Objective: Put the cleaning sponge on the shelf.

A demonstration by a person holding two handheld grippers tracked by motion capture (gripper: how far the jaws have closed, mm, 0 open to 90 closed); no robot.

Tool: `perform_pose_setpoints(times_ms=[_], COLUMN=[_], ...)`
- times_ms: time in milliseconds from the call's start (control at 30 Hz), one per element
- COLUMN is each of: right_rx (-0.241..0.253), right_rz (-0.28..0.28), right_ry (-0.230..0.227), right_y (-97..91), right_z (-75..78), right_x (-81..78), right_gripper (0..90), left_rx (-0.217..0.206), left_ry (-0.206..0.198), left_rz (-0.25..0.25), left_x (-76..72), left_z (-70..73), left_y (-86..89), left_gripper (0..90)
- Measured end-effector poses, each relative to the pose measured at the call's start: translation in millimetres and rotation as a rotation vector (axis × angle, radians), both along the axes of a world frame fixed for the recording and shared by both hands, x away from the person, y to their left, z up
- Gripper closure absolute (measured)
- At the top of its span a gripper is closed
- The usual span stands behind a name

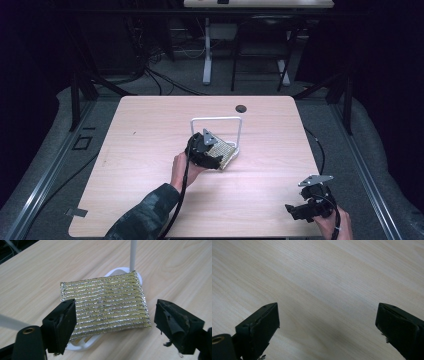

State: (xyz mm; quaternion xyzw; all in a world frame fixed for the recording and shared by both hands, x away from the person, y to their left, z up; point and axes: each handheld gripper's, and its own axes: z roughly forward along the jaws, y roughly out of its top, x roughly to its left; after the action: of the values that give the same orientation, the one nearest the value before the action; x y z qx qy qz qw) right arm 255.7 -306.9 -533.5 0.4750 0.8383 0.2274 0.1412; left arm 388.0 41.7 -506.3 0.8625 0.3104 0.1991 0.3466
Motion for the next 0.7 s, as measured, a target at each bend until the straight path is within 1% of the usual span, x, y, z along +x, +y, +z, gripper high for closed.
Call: perform_pose_setpoints(times_ms=[67,100,133,233,267,300,367,433,467,500,567,667,700], right_rx=[0.0,0.003,0.006,-0.006,-0.01,-0.008,-0.009,-0.015,-0.018,-0.02,-0.018,-0.017,-0.018], right_rz=[-0.001,0.0,-0.003,-0.005,-0.006,-0.006,-0.003,0.003,0.004,0.005,0.004,0.004,0.006], right_ry=[-0.003,-0.003,-0.007,-0.009,-0.018,-0.02,-0.028,-0.026,-0.022,-0.014,-0.016,-0.014,-0.009], right_y=[-0.5,-0.5,-0.1,1.6,2.1,2.6,4.0,4.8,5.2,5.2,5.3,5.7,5.6], right_z=[0.3,0.5,0.4,1.9,2.6,3.4,4.3,3.6,2.8,2.4,1.6,0.8,0.9], right_x=[0.0,-0.1,-0.5,-0.7,-0.6,-0.8,-1.4,-1.7,-1.5,-1.2,-0.8,-0.9,-1.0], right_gripper=[4.6,4.6,4.6,4.6,4.6,4.6,4.7,4.6,4.7,4.6,4.7,4.6,4.6], left_rx=[-0.007,0.0,-0.004,-0.011,-0.01,-0.006,-0.013,0.004,0.01,0.015,0.023,0.035,0.04], left_ry=[-0.002,-0.009,-0.009,-0.01,-0.016,-0.015,-0.013,-0.005,0.008,0.011,0.028,0.036,0.031], left_rz=[-0.01,-0.015,-0.017,-0.014,-0.013,-0.013,-0.008,-0.015,-0.019,-0.017,-0.02,-0.02,-0.015], left_x=[-6.2,-9.5,-12.7,-20.8,-22.6,-25.2,-31.0,-36.1,-38.7,-40.6,-45.7,-50.8,-53.4], left_z=[5.2,7.8,10.5,17.1,18.3,20.2,22.6,24.6,25.0,24.6,23.6,22.9,22.5], left_y=[3.8,5.9,8.8,17.5,19.5,22.3,27.8,32.4,34.9,36.5,41.5,47.4,49.8], left_gripper=[15.3,15.0,14.7,12.4,11.7,11.2,10.0,8.7,7.6,6.0,4.7,3.4,3.3])
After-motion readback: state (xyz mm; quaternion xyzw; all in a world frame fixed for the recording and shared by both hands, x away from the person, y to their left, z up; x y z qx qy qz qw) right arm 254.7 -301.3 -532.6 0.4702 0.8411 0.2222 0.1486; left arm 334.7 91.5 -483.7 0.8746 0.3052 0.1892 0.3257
